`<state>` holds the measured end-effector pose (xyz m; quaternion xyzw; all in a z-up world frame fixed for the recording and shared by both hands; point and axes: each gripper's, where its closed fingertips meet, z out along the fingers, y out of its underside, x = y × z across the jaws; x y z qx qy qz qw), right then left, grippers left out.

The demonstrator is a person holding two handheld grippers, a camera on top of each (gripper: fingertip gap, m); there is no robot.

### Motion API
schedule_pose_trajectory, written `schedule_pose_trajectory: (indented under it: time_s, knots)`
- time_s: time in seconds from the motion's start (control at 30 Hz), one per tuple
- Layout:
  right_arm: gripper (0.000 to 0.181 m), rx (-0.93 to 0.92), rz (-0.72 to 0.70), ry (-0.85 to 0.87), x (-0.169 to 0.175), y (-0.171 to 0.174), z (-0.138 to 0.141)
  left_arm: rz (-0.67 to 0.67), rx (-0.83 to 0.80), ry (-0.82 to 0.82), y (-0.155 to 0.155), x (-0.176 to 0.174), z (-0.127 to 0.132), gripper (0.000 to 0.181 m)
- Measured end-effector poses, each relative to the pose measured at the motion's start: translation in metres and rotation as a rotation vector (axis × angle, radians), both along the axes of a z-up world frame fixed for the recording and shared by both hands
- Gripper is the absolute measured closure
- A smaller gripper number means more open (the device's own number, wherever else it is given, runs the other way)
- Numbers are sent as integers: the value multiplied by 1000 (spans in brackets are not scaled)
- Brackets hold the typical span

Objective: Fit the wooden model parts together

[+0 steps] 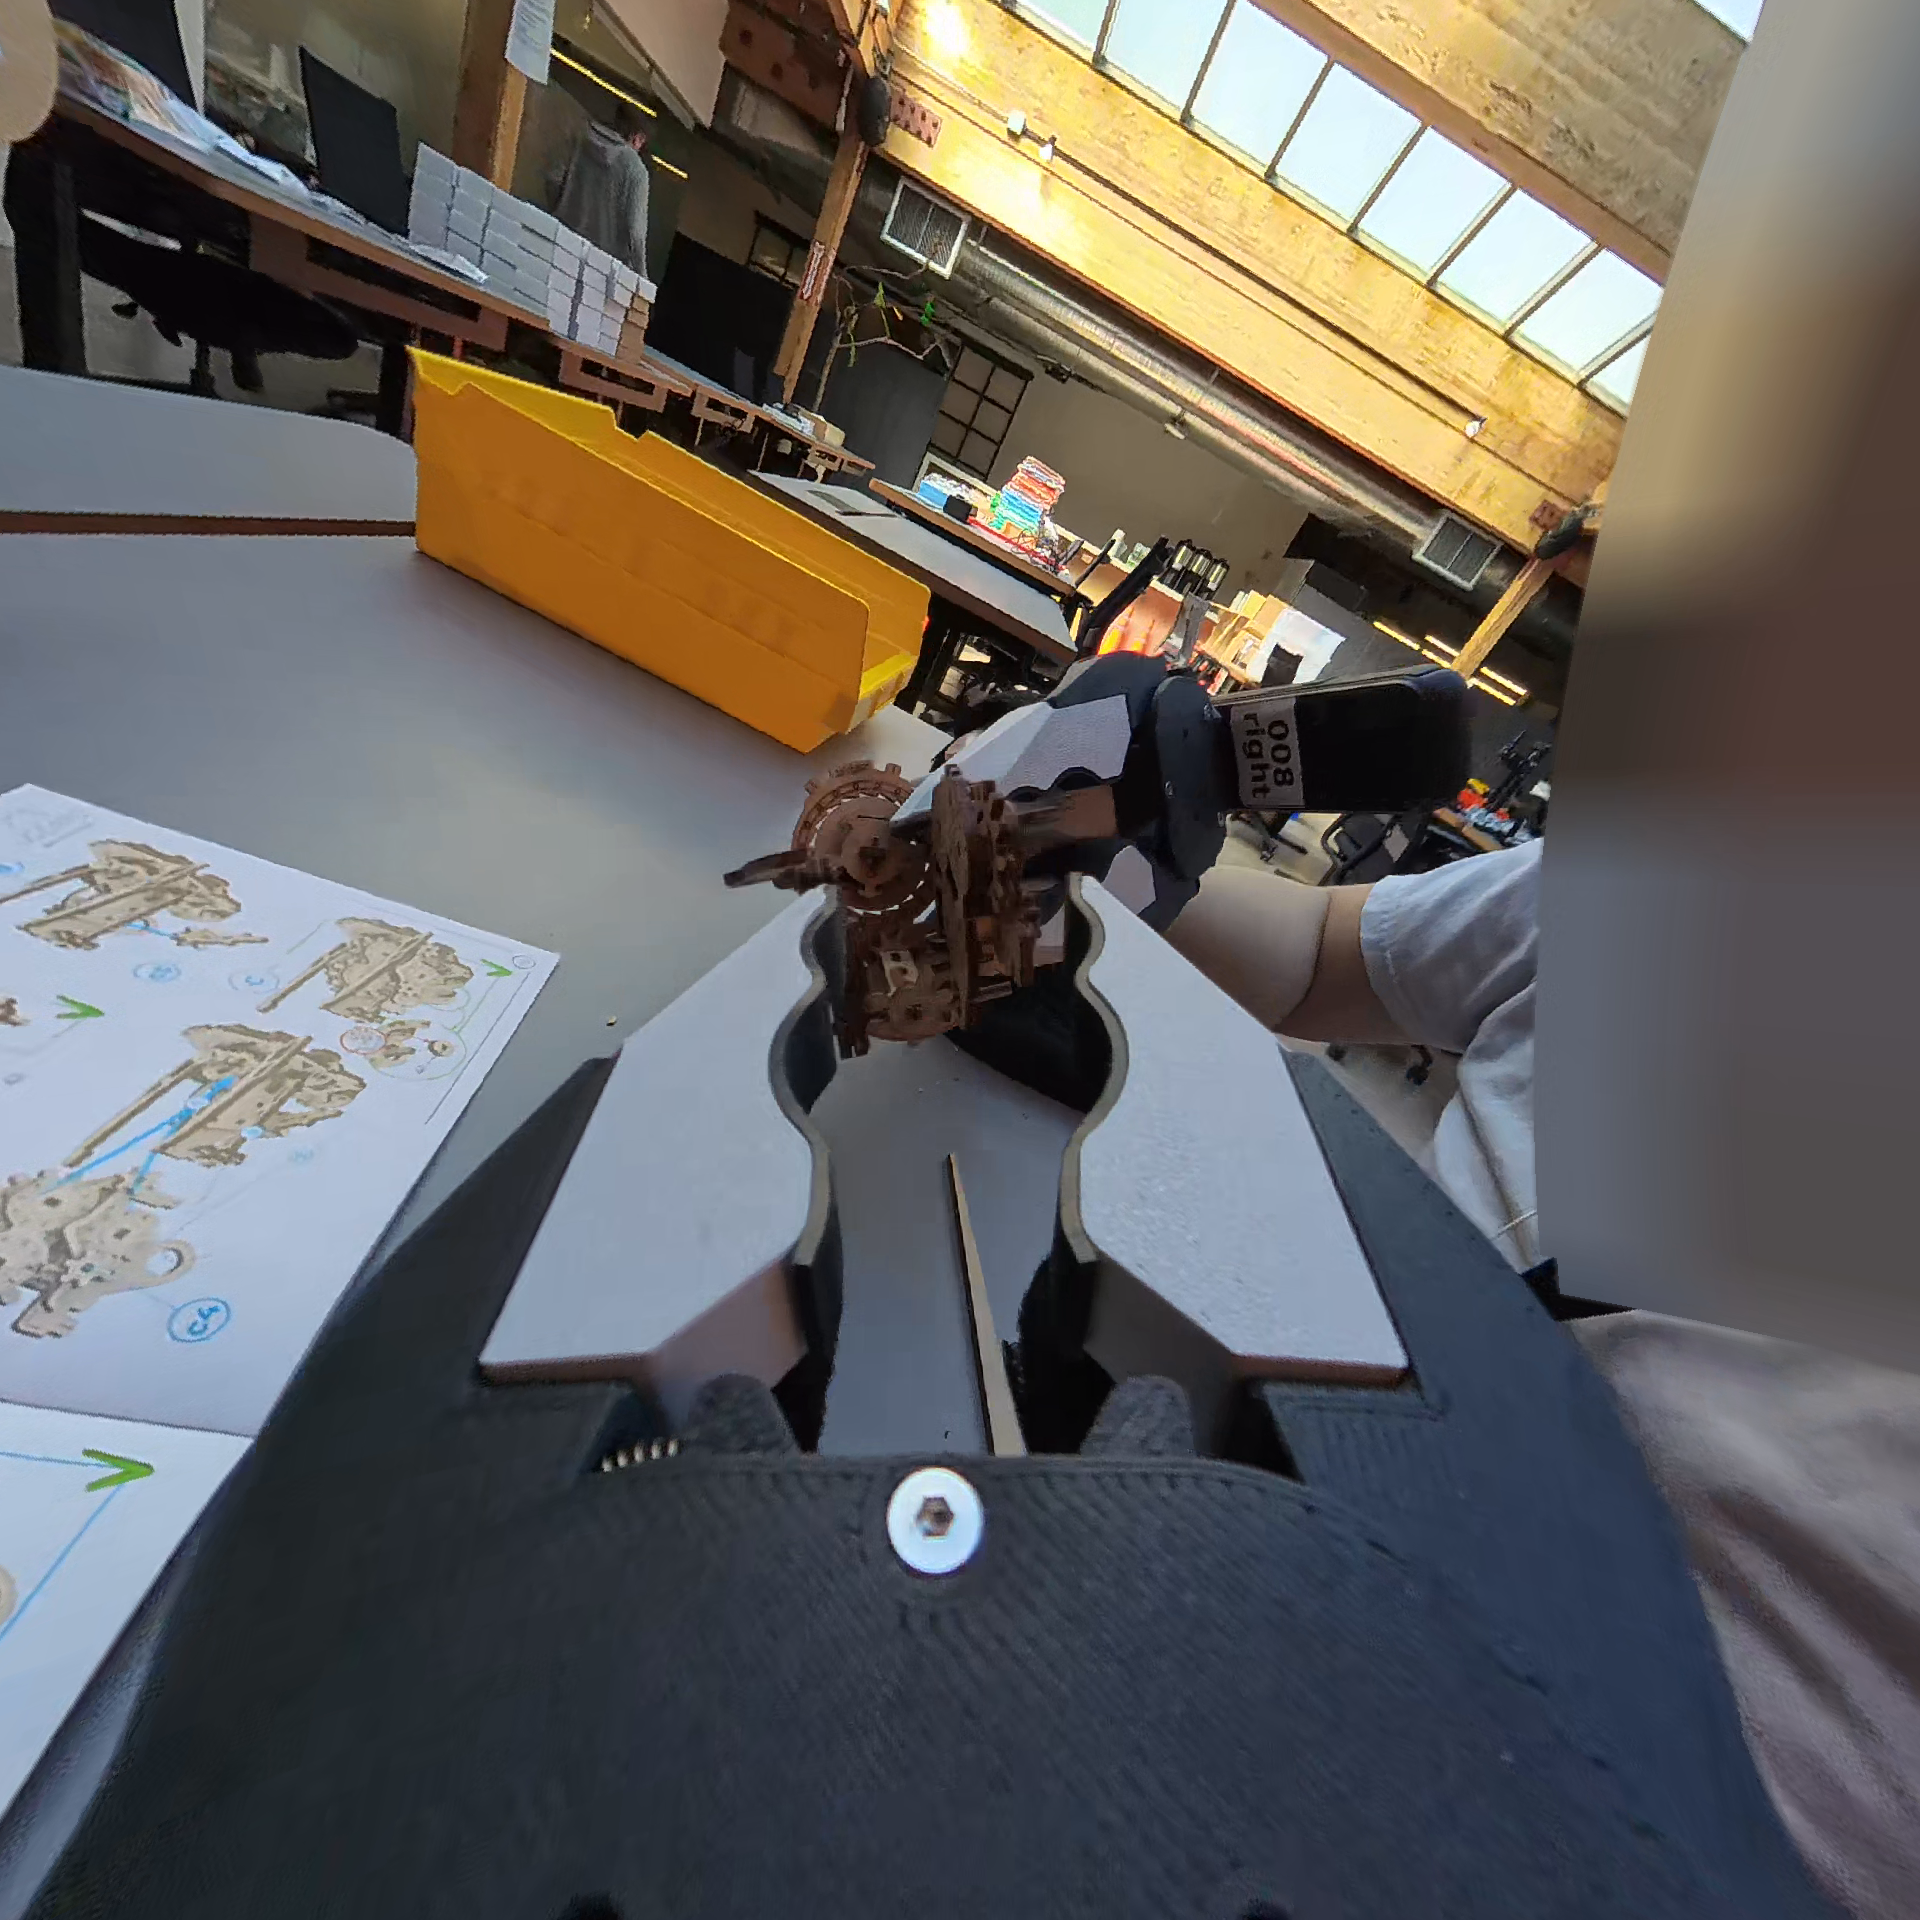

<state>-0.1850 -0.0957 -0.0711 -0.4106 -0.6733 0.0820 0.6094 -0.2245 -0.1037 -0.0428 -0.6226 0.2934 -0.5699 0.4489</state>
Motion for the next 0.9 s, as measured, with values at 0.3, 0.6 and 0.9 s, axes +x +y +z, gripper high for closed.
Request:
schedule_pose_trajectory:
  time_s: [0.3,0.6,0.9]
  knots:
    - [147,18,-31,-43,-4,1,-7,68,133,206,-7,23,-16,148]
    - [148,-37,-50,-60,-7,0,-10,85,114,164,-3,21,-14,166]
    - [147,55,-123,-141,0,19,-24,198,121,185,14,2,-13,152]
